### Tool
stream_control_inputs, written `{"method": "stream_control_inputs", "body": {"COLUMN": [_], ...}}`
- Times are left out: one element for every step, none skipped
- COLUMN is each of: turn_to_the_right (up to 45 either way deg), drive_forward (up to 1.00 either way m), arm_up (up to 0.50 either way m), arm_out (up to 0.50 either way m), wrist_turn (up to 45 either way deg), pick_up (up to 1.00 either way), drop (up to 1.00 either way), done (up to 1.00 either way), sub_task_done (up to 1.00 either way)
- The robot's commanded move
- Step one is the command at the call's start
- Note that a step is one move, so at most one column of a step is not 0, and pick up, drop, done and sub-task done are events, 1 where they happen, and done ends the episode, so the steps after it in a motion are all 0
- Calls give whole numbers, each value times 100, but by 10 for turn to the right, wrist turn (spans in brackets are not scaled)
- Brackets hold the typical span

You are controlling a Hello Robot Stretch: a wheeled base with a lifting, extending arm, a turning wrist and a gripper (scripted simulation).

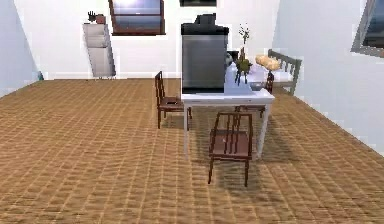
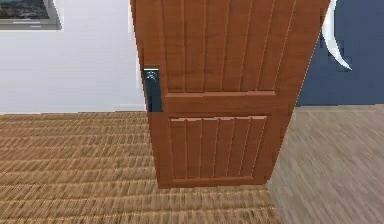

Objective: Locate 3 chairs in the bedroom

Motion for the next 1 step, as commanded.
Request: {"method": "stream_control_inputs", "body": {"turn_to_the_right": [-60], "drive_forward": [0], "arm_up": [0], "arm_out": [0], "wrist_turn": [0], "pick_up": [0], "drop": [0], "done": [0], "sub_task_done": [0]}}
